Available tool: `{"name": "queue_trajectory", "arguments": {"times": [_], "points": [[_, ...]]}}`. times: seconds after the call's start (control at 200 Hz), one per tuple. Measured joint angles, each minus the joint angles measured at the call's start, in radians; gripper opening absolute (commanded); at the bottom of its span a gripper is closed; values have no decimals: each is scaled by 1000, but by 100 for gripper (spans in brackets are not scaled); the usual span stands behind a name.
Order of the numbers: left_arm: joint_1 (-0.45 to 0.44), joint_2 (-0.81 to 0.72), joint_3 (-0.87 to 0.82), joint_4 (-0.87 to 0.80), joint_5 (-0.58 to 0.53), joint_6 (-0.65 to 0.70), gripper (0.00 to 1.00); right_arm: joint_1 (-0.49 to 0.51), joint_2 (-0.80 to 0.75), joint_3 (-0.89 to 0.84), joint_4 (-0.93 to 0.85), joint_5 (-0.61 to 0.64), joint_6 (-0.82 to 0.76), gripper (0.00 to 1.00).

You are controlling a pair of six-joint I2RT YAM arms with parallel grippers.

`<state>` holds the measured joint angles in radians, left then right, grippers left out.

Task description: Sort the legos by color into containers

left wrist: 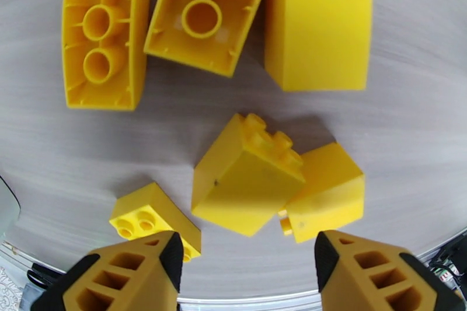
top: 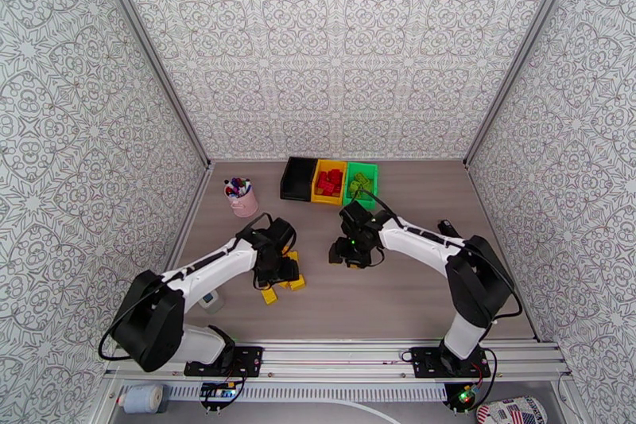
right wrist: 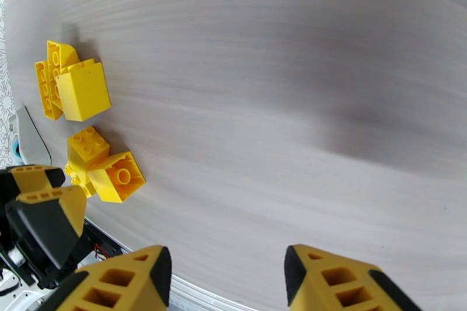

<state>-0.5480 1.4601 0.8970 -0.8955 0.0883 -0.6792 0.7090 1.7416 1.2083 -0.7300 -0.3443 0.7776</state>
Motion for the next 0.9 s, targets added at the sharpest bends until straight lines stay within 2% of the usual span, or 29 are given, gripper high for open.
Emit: {"name": "queue_trajectory", "arguments": {"times": [0.235,0.56,0.745,0.9], "points": [[31,71,97,-2,-5,39,65,0,-2,-15,16,0,12,56],[49,224,220,-1,4,89,59,0,-45,-26,19,5,27,56],[57,300,241,-1,11,97,54,0,-64,-51,19,19,38,56],[72,364,301,-2,11,103,44,0,-67,-61,19,23,38,56]]}}
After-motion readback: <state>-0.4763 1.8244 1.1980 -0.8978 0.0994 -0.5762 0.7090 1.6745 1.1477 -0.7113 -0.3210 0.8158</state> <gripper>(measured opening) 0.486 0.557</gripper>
